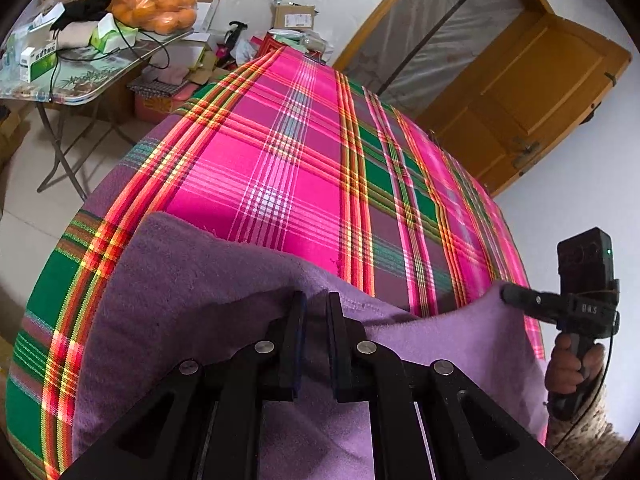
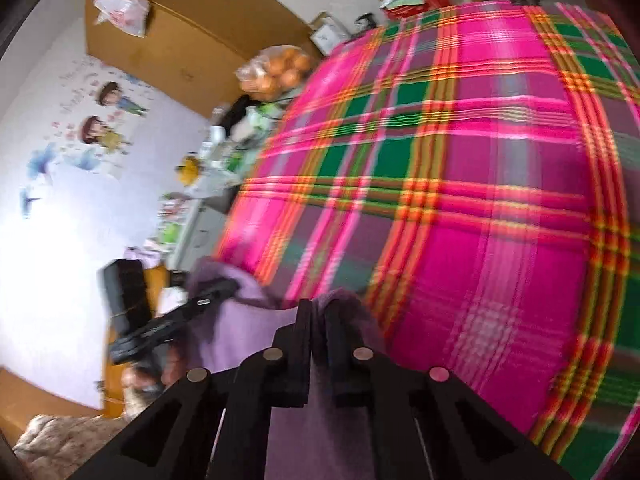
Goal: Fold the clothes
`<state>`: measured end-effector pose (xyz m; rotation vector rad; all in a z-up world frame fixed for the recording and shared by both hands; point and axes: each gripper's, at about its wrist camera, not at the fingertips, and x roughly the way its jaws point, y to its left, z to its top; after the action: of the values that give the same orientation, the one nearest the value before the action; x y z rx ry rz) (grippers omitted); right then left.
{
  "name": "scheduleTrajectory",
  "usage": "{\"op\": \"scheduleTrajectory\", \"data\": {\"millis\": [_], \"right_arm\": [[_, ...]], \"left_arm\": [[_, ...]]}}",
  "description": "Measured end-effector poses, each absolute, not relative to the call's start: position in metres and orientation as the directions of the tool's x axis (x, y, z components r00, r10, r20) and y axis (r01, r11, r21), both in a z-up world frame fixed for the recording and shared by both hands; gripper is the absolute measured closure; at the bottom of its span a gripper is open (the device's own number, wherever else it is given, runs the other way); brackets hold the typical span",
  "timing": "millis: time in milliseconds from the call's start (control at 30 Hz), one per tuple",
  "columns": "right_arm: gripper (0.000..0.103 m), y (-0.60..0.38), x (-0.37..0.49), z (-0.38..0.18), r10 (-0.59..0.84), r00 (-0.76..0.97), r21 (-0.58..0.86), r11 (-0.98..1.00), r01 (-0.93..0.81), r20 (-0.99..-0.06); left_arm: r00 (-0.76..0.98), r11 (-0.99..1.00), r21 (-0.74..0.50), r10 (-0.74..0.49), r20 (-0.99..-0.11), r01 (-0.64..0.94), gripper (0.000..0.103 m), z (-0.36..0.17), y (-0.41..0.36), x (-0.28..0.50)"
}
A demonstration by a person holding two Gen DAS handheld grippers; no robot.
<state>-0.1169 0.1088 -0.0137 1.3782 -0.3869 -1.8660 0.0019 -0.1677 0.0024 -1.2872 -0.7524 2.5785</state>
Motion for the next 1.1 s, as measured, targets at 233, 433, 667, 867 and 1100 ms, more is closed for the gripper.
{"op": "scheduleTrajectory", "data": {"millis": [233, 433, 667, 867, 1100], "right_arm": [[0.099, 0.106, -0.129, -0.025, -0.639, -0.187, 0.532, -0.741, 0.41, -0.746], [0.098, 0.11, -0.122, -0.018, -0.622, -0.221, 0.494, -0.751, 0.437, -0.751], [0.091, 0.137, -0.106, 0.011, -0.601, -0.315, 0.443, -0.777, 0.447, -0.735], [0.086, 0.164, -0.071, 0.014, -0.58, -0.316, 0.404, -0.782, 0.475, -0.751], [0.082, 0.171, -0.049, -0.004, -0.576, -0.28, 0.41, -0.778, 0.476, -0.768]], "left_arm": [[-0.615, -0.86, -0.505, 0.357, -0.703, 0.078, 0.093, 0.002, -0.167, 0.0], [-0.608, -0.859, -0.505, 0.355, -0.71, 0.088, 0.093, 0.003, -0.168, -0.002], [-0.599, -0.888, -0.451, 0.311, -0.738, 0.095, 0.092, 0.014, -0.161, 0.002], [-0.614, -0.906, -0.422, 0.312, -0.725, 0.038, 0.088, 0.033, -0.148, 0.006], [-0.584, -0.912, -0.408, 0.356, -0.73, -0.045, 0.087, 0.04, -0.114, -0.007]]}}
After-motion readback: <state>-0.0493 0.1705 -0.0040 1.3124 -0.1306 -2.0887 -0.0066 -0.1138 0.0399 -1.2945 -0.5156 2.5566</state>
